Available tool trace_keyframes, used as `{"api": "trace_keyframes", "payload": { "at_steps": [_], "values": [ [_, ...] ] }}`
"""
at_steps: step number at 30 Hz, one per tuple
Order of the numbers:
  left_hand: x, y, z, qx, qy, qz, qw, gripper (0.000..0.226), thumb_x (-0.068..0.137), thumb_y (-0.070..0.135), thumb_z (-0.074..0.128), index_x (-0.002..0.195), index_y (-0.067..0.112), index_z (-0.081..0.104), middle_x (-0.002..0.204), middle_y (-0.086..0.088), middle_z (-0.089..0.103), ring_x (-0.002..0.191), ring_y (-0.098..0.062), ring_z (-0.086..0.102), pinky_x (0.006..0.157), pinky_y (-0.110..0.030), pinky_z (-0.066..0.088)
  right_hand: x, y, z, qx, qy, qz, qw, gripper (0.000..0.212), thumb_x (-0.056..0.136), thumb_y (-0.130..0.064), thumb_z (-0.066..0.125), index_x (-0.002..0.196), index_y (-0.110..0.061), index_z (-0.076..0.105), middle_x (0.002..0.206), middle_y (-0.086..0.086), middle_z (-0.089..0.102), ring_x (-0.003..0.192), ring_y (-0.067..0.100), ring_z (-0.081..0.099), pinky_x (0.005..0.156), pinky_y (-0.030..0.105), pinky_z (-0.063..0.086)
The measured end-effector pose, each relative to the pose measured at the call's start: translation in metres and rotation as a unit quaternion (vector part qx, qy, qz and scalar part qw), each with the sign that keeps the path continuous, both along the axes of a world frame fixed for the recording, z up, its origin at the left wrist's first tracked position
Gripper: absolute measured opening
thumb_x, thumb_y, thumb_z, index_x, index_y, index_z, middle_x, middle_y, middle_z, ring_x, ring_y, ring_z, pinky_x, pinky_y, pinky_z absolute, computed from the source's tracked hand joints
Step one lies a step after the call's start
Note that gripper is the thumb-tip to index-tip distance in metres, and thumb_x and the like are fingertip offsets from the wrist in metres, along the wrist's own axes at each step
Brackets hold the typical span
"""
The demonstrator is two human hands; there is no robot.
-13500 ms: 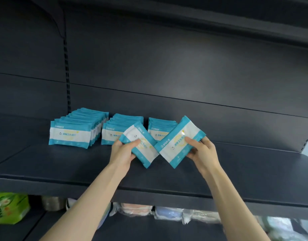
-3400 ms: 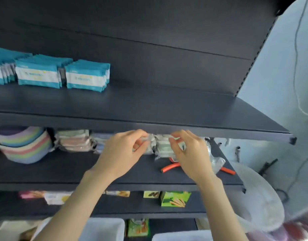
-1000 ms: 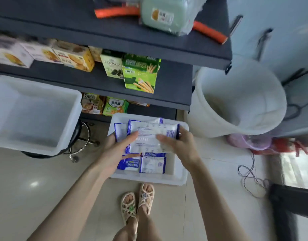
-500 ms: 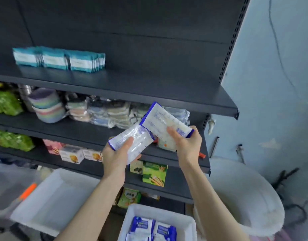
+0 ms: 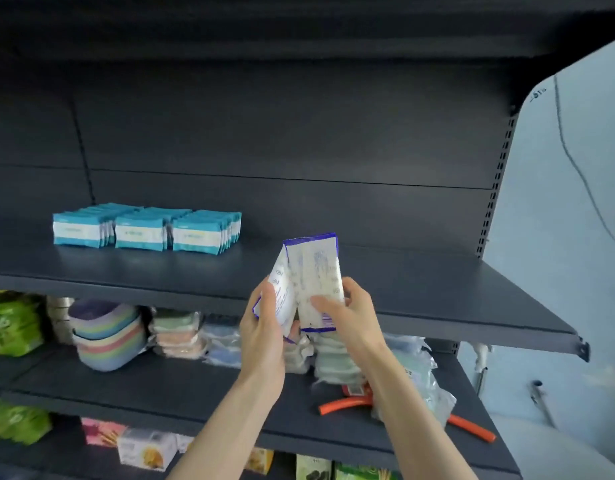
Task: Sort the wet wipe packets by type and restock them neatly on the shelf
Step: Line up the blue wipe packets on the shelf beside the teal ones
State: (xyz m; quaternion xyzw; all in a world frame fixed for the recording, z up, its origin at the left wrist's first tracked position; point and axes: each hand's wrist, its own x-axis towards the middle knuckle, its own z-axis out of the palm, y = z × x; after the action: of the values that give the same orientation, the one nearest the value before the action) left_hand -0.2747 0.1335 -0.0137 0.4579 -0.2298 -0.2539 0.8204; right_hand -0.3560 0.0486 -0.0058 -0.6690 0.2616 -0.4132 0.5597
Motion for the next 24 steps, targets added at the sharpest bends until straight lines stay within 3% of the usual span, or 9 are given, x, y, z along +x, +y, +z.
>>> {"api": "trace_keyframes", "payload": {
  "at_steps": [4, 8, 10, 13, 15, 17, 20, 22, 24],
  "values": [
    [0.051, -0.020, 0.016, 0.021, -0.060, -0.063, 0.996, 0.028, 0.099, 0.042, 0.040, 0.106, 0.035, 0.065, 0.108, 0.004, 0.071, 0.099, -0.013, 0.067, 0.086, -0.036, 0.051, 0.047, -0.013, 0.014, 0.011, -0.022, 0.028, 0.999, 0.028, 0.093, -0.005, 0.050, 0.114, -0.021, 0.059, 0.108, 0.001, 0.069, 0.098, 0.015, 0.066, 0.075, 0.025, 0.055],
    [0.078, -0.034, 0.027, 0.045, -0.074, -0.115, 0.990, 0.027, 0.100, 0.036, 0.041, 0.105, 0.034, 0.068, 0.104, 0.006, 0.072, 0.099, -0.012, 0.068, 0.086, -0.036, 0.053, 0.064, -0.028, 0.027, 0.029, 0.009, 0.035, 0.999, 0.035, 0.100, -0.052, 0.028, 0.113, -0.040, 0.059, 0.116, -0.007, 0.068, 0.108, 0.012, 0.064, 0.098, 0.038, 0.049],
    [0.085, -0.041, 0.027, 0.057, -0.075, -0.134, 0.987, 0.023, 0.097, 0.027, 0.049, 0.108, 0.027, 0.069, 0.105, 0.002, 0.072, 0.101, -0.017, 0.067, 0.091, -0.041, 0.052, 0.064, -0.034, 0.029, 0.064, 0.018, 0.036, 0.997, 0.038, 0.098, -0.058, 0.023, 0.104, -0.045, 0.059, 0.115, -0.007, 0.068, 0.109, 0.013, 0.063, 0.102, 0.039, 0.046],
    [0.090, -0.051, 0.026, 0.052, -0.062, -0.154, 0.985, 0.022, 0.092, 0.009, 0.054, 0.103, 0.020, 0.070, 0.106, -0.006, 0.071, 0.102, -0.023, 0.067, 0.088, -0.040, 0.049, 0.059, -0.045, 0.031, 0.116, 0.019, 0.055, 0.992, 0.037, 0.098, -0.055, 0.030, 0.104, -0.035, 0.061, 0.111, -0.003, 0.069, 0.103, 0.015, 0.065, 0.090, 0.035, 0.052],
    [0.091, -0.055, 0.028, 0.045, -0.049, -0.178, 0.982, 0.028, 0.086, 0.002, 0.059, 0.107, 0.020, 0.064, 0.096, -0.006, 0.073, 0.090, -0.019, 0.069, 0.080, -0.031, 0.048, 0.055, -0.052, 0.030, 0.137, 0.011, 0.071, 0.988, 0.037, 0.097, -0.053, 0.038, 0.112, -0.028, 0.062, 0.112, 0.000, 0.069, 0.101, 0.016, 0.066, 0.080, 0.030, 0.053],
    [0.094, -0.062, 0.030, 0.043, -0.016, -0.196, 0.979, 0.050, 0.073, -0.003, 0.069, 0.117, 0.018, 0.053, 0.092, -0.007, 0.072, 0.085, -0.017, 0.068, 0.077, -0.026, 0.047, 0.055, -0.061, 0.030, 0.136, 0.006, 0.083, 0.987, 0.038, 0.093, -0.053, 0.046, 0.115, -0.028, 0.062, 0.119, 0.003, 0.067, 0.106, 0.019, 0.064, 0.085, 0.033, 0.051],
    [0.108, -0.079, 0.030, 0.069, 0.010, -0.210, 0.975, 0.078, 0.057, -0.003, 0.071, 0.128, 0.010, 0.042, 0.115, -0.015, 0.063, 0.098, -0.022, 0.064, 0.078, -0.027, 0.048, 0.061, -0.075, 0.029, 0.116, 0.027, 0.100, 0.988, 0.034, 0.087, -0.049, 0.059, 0.106, -0.023, 0.068, 0.126, 0.023, 0.058, 0.109, 0.031, 0.059, 0.092, 0.037, 0.051],
    [0.120, -0.090, 0.032, 0.093, -0.005, -0.227, 0.970, 0.073, 0.058, -0.007, 0.071, 0.126, -0.003, 0.046, 0.113, -0.017, 0.064, 0.094, -0.023, 0.064, 0.073, -0.027, 0.049, 0.066, -0.084, 0.031, 0.098, 0.042, 0.105, 0.989, 0.038, 0.078, -0.051, 0.065, 0.095, -0.018, 0.070, 0.101, 0.023, 0.059, 0.089, 0.026, 0.054, 0.081, 0.033, 0.054],
    [0.132, -0.102, 0.035, 0.113, -0.037, -0.232, 0.965, 0.053, 0.070, -0.010, 0.069, 0.120, -0.003, 0.056, 0.099, -0.014, 0.069, 0.085, -0.022, 0.066, 0.068, -0.029, 0.051, 0.076, -0.095, 0.034, 0.073, 0.068, 0.082, 0.992, 0.045, 0.073, -0.058, 0.071, 0.085, -0.015, 0.063, 0.083, 0.012, 0.053, 0.074, 0.020, 0.051, 0.070, 0.029, 0.048]
  ]
}}
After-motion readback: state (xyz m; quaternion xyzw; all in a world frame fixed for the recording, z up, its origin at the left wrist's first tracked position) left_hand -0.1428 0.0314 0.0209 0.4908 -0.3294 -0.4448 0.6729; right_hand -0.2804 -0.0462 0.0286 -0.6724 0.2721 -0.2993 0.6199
